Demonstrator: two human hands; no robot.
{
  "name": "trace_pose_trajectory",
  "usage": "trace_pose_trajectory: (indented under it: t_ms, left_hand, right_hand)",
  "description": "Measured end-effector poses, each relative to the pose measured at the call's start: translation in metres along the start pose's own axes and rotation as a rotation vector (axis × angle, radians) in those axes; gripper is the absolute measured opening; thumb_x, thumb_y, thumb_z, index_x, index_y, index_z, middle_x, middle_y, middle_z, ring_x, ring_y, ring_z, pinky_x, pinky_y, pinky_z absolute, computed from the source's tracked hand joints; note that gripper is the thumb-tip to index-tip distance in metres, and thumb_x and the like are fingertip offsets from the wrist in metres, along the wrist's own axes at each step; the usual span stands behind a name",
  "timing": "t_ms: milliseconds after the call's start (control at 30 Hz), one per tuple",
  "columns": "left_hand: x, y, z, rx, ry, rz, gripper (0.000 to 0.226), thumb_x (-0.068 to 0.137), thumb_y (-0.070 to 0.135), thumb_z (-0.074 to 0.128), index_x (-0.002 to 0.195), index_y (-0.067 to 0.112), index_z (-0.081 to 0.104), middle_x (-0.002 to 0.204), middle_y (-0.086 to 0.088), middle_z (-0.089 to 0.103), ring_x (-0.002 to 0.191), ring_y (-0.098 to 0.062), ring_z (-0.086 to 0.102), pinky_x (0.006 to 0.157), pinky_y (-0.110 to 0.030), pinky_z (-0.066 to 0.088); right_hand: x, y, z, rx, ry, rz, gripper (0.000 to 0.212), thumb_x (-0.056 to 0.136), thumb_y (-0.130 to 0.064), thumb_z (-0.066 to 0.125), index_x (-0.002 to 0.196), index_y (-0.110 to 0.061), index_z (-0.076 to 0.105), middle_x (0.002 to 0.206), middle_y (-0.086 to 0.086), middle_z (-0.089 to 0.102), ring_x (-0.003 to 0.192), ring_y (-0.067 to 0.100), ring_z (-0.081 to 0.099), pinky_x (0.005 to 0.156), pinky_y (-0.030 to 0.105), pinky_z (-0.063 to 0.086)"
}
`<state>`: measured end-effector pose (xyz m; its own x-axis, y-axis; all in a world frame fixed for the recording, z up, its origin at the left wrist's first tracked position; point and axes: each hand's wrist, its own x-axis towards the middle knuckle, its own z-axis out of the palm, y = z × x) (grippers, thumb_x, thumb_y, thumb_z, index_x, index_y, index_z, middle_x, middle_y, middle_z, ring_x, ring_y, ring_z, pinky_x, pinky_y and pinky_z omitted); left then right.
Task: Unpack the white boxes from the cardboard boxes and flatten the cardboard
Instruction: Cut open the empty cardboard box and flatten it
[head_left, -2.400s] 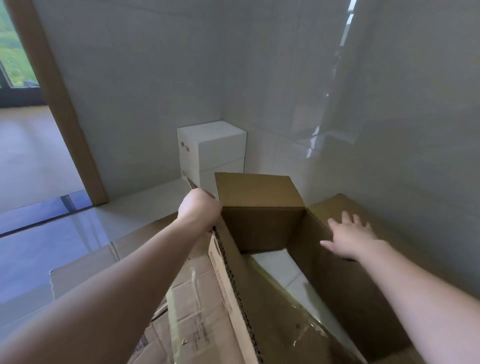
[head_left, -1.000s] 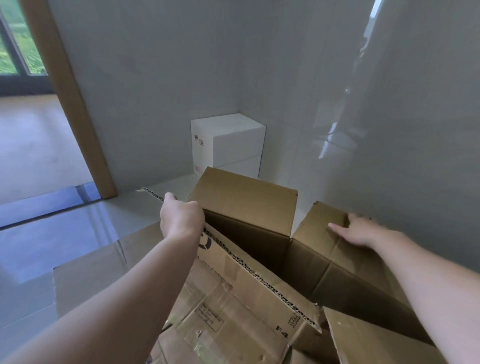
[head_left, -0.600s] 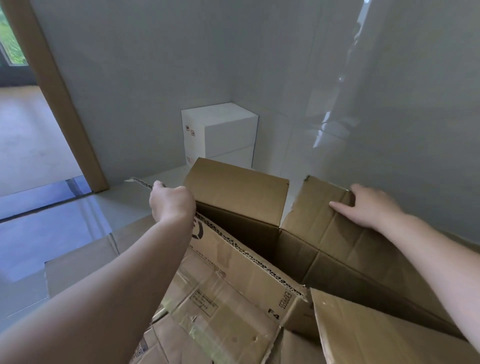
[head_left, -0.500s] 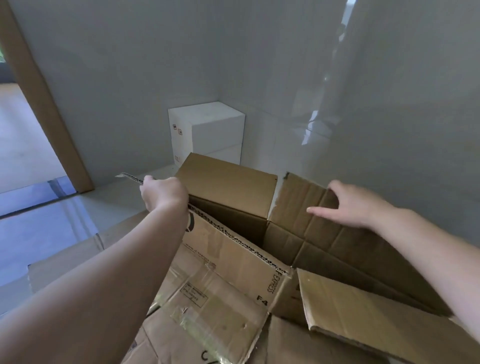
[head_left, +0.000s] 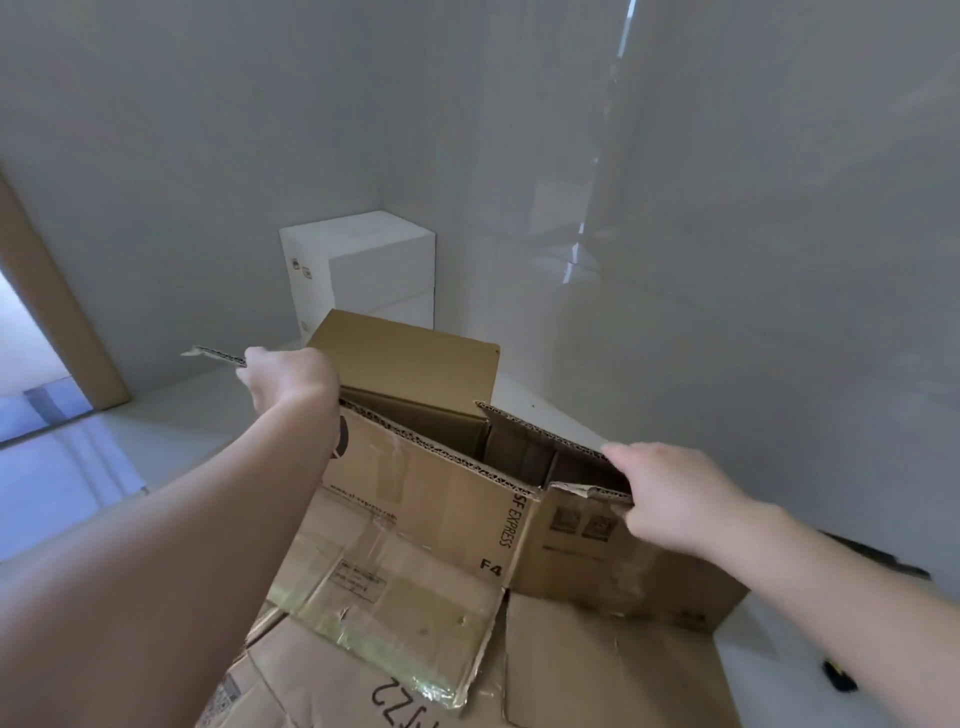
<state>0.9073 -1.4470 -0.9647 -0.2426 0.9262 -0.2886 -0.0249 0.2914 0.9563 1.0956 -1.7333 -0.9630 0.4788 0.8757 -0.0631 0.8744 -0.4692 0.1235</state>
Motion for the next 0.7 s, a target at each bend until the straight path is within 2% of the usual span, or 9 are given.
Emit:
trace_pose_trajectory:
  t_ms: [67, 133, 233, 300, 400, 467, 533, 633, 700]
  left_hand:
    - [-0.013, 0.008, -0.004, 0.065, -0.023, 0.030, 0.066, 0.076, 0.021, 0.041, 0.140, 0.020, 0.029, 0.141, -0.003, 0.041, 0.112, -0.034, 0.053, 0.094, -0.049, 0.047]
    - [-0.012, 0.013, -0.007, 0.331, -0.015, 0.130, 0.070, 0.084, 0.005, 0.048, 0.146, 0.016, 0.018, 0.154, -0.012, 0.020, 0.125, -0.039, 0.044, 0.102, -0.051, 0.040]
    - [-0.026, 0.033, -0.008, 0.848, -0.005, 0.526, 0.077, 0.084, 0.002, 0.051, 0.149, 0.015, 0.011, 0.157, -0.017, -0.016, 0.146, -0.032, -0.006, 0.116, -0.050, -0.001]
    - [-0.036, 0.043, -0.002, 1.028, -0.104, 0.936, 0.063, 0.085, 0.008, 0.049, 0.144, 0.017, 0.027, 0.158, -0.013, 0.007, 0.146, -0.028, 0.002, 0.117, -0.045, -0.001]
    - [-0.059, 0.055, 0.017, 1.072, -0.608, 1.090, 0.046, 0.091, 0.015, 0.044, 0.137, 0.020, 0.042, 0.144, -0.007, 0.041, 0.129, -0.027, 0.041, 0.105, -0.039, 0.035]
    - [-0.069, 0.049, 0.035, 1.292, -0.862, 1.189, 0.050, 0.091, 0.015, 0.043, 0.140, 0.025, 0.041, 0.148, -0.003, 0.038, 0.134, -0.025, 0.037, 0.109, -0.040, 0.032]
    - [-0.075, 0.034, 0.052, 1.554, -0.993, 1.354, 0.060, 0.088, 0.009, 0.043, 0.143, 0.031, 0.037, 0.157, -0.003, 0.021, 0.145, -0.024, 0.016, 0.117, -0.045, 0.013]
    - [-0.079, 0.009, 0.069, 1.917, -1.029, 1.508, 0.071, 0.084, 0.002, 0.041, 0.145, 0.038, 0.033, 0.161, -0.005, -0.002, 0.147, -0.023, -0.011, 0.117, -0.051, -0.008]
    - [-0.077, -0.006, 0.077, 2.148, -0.969, 1.526, 0.063, 0.088, 0.008, 0.043, 0.144, 0.035, 0.036, 0.160, -0.007, -0.007, 0.146, -0.025, -0.016, 0.115, -0.054, -0.012]
  right_hand:
    - [0.009, 0.002, -0.007, 0.045, 0.031, 0.028, 0.023, 0.076, -0.012, 0.055, 0.098, -0.019, 0.054, 0.091, 0.001, 0.062, 0.085, 0.026, 0.059, 0.063, 0.031, 0.043]
    - [0.012, 0.002, -0.009, 0.043, 0.106, 0.003, 0.013, 0.078, -0.013, 0.056, 0.089, -0.019, 0.054, 0.087, 0.001, 0.064, 0.084, 0.027, 0.061, 0.061, 0.031, 0.042]
    - [-0.001, -0.003, -0.005, -0.019, 0.217, -0.081, 0.009, 0.081, -0.016, 0.057, 0.082, -0.019, 0.050, 0.078, -0.002, 0.062, 0.076, 0.023, 0.062, 0.062, 0.034, 0.046]
    - [-0.015, -0.009, -0.002, -0.049, 0.295, -0.160, 0.026, 0.069, -0.014, 0.071, 0.069, -0.020, 0.045, 0.061, -0.003, 0.056, 0.056, 0.020, 0.057, 0.047, 0.032, 0.041]
    - [-0.028, -0.016, -0.008, -0.099, 0.428, -0.243, 0.055, 0.039, -0.006, 0.083, 0.058, -0.022, 0.033, 0.044, -0.002, 0.043, 0.035, 0.019, 0.043, 0.041, 0.024, 0.022]
    - [-0.031, -0.020, -0.013, -0.121, 0.494, -0.279, 0.061, 0.037, -0.002, 0.082, 0.061, -0.023, 0.030, 0.044, -0.003, 0.041, 0.035, 0.019, 0.038, 0.045, 0.024, 0.022]
    - [-0.032, -0.024, -0.017, -0.119, 0.577, -0.327, 0.062, 0.036, 0.002, 0.078, 0.063, -0.022, 0.027, 0.045, -0.005, 0.040, 0.037, 0.019, 0.029, 0.047, 0.024, 0.022]
    - [-0.035, -0.026, -0.022, -0.110, 0.654, -0.369, 0.062, 0.035, 0.005, 0.074, 0.065, -0.022, 0.026, 0.047, -0.003, 0.040, 0.037, 0.020, 0.037, 0.045, 0.025, 0.027]
    - [-0.038, -0.025, -0.026, -0.106, 0.668, -0.379, 0.061, 0.036, 0.005, 0.073, 0.065, -0.023, 0.027, 0.048, -0.003, 0.040, 0.038, 0.020, 0.041, 0.045, 0.024, 0.029]
